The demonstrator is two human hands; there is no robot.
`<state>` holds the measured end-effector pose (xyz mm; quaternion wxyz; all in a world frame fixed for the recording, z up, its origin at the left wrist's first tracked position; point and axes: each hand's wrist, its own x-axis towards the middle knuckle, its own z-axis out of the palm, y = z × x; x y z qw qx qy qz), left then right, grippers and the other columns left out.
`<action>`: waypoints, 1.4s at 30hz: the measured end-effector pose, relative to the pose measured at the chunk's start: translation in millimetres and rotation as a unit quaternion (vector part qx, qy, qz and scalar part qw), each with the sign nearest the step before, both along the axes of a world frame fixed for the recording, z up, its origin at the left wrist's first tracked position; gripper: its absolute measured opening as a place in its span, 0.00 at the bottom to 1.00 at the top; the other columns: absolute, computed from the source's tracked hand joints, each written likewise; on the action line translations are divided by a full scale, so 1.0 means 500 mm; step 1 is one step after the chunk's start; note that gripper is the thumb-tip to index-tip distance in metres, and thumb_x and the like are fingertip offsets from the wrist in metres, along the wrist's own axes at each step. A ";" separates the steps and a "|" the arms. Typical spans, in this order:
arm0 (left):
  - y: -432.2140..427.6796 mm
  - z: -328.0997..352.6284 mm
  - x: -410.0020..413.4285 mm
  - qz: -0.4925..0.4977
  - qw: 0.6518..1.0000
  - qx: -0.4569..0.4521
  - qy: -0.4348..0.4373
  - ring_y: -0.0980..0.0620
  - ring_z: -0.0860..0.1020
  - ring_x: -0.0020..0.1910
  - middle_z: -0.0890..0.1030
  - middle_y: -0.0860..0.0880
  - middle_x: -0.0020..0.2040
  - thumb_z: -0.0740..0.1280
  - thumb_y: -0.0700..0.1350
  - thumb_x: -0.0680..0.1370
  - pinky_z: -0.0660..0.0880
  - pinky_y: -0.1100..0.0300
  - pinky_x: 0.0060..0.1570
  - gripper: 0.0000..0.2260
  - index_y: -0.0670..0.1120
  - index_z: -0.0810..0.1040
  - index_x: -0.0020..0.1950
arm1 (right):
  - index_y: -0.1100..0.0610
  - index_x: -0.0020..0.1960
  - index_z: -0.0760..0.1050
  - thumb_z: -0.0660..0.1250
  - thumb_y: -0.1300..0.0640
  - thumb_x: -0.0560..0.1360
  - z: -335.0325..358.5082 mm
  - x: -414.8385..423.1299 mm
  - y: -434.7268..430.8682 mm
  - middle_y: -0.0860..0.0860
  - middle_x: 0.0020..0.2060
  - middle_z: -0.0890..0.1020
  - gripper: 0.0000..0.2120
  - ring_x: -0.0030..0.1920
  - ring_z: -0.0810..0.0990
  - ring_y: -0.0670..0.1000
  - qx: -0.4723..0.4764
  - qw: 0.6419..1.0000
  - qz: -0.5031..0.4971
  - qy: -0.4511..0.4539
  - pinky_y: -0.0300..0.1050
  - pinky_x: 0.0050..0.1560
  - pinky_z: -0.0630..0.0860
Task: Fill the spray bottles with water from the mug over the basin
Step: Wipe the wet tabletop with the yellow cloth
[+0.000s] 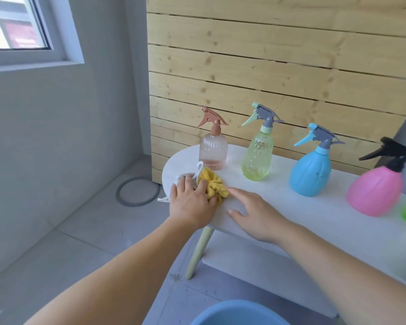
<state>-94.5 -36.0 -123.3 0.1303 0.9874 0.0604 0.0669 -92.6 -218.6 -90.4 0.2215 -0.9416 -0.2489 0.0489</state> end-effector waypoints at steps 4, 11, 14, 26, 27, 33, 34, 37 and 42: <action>0.002 0.012 0.004 -0.016 0.999 -0.002 0.043 0.41 0.50 0.80 0.56 0.42 0.80 0.52 0.69 0.79 0.48 0.43 0.78 0.29 0.57 0.61 0.77 | 0.49 0.77 0.62 0.60 0.47 0.81 -0.002 -0.018 -0.050 0.45 0.75 0.65 0.25 0.75 0.60 0.47 -0.033 0.999 -0.017 -0.008 0.41 0.74 0.56; -0.009 0.055 -0.023 -0.037 0.999 -0.022 0.016 0.42 0.58 0.78 0.64 0.44 0.77 0.54 0.68 0.80 0.54 0.44 0.76 0.30 0.56 0.59 0.78 | 0.46 0.74 0.65 0.58 0.44 0.81 -0.008 -0.075 -0.151 0.45 0.76 0.63 0.22 0.76 0.58 0.46 -0.077 0.996 -0.035 -0.026 0.41 0.75 0.54; -0.019 0.057 -0.037 -0.039 0.999 -0.013 0.010 0.41 0.65 0.72 0.69 0.45 0.70 0.58 0.63 0.80 0.63 0.46 0.70 0.24 0.54 0.67 0.73 | 0.45 0.73 0.68 0.58 0.43 0.81 -0.014 -0.102 -0.194 0.44 0.76 0.64 0.21 0.76 0.58 0.44 -0.069 0.996 -0.053 -0.034 0.39 0.74 0.53; -0.022 0.062 -0.010 -0.035 0.997 0.027 0.066 0.42 0.62 0.69 0.68 0.48 0.62 0.53 0.65 0.81 0.64 0.48 0.67 0.22 0.65 0.63 0.76 | 0.42 0.68 0.72 0.39 0.32 0.71 -0.025 -0.104 -0.236 0.36 0.70 0.66 0.36 0.72 0.59 0.38 -0.056 0.997 -0.048 -0.037 0.36 0.72 0.56; -0.023 0.069 0.000 -0.033 0.995 0.006 0.093 0.43 0.61 0.70 0.68 0.48 0.62 0.53 0.66 0.81 0.63 0.48 0.69 0.23 0.66 0.63 0.76 | 0.41 0.68 0.72 0.40 0.32 0.71 -0.027 -0.098 -0.239 0.34 0.68 0.67 0.35 0.70 0.59 0.37 -0.052 0.997 -0.052 -0.033 0.35 0.71 0.56; 0.027 0.117 0.041 0.032 0.963 -0.252 0.089 0.51 0.79 0.41 0.81 0.52 0.42 0.61 0.54 0.83 0.77 0.56 0.43 0.14 0.57 0.71 0.69 | 0.42 0.56 0.76 0.62 0.45 0.78 -0.001 -0.055 -0.157 0.32 0.51 0.76 0.09 0.56 0.73 0.37 0.093 0.991 -0.098 0.010 0.30 0.56 0.67; 0.036 0.120 0.052 0.066 0.956 -0.275 0.073 0.52 0.80 0.37 0.83 0.53 0.41 0.65 0.53 0.82 0.78 0.55 0.38 0.14 0.56 0.70 0.67 | 0.43 0.56 0.77 0.64 0.46 0.78 0.005 -0.041 -0.126 0.34 0.50 0.77 0.08 0.51 0.75 0.38 0.117 0.988 -0.101 0.027 0.33 0.53 0.71; 0.049 0.121 0.087 0.116 0.928 -0.346 0.068 0.56 0.79 0.27 0.85 0.50 0.36 0.72 0.52 0.78 0.75 0.62 0.29 0.18 0.53 0.69 0.63 | 0.42 0.64 0.74 0.66 0.42 0.76 0.018 0.012 -0.031 0.40 0.49 0.77 0.17 0.44 0.77 0.42 0.154 0.982 -0.099 0.052 0.42 0.51 0.76; 0.059 0.110 0.110 0.129 0.894 -0.428 0.043 0.49 0.80 0.28 0.79 0.48 0.32 0.70 0.36 0.78 0.85 0.49 0.39 0.07 0.44 0.81 0.54 | 0.43 0.61 0.77 0.71 0.39 0.71 0.021 0.064 0.080 0.46 0.52 0.68 0.20 0.52 0.76 0.48 0.102 0.991 -0.054 0.068 0.46 0.54 0.76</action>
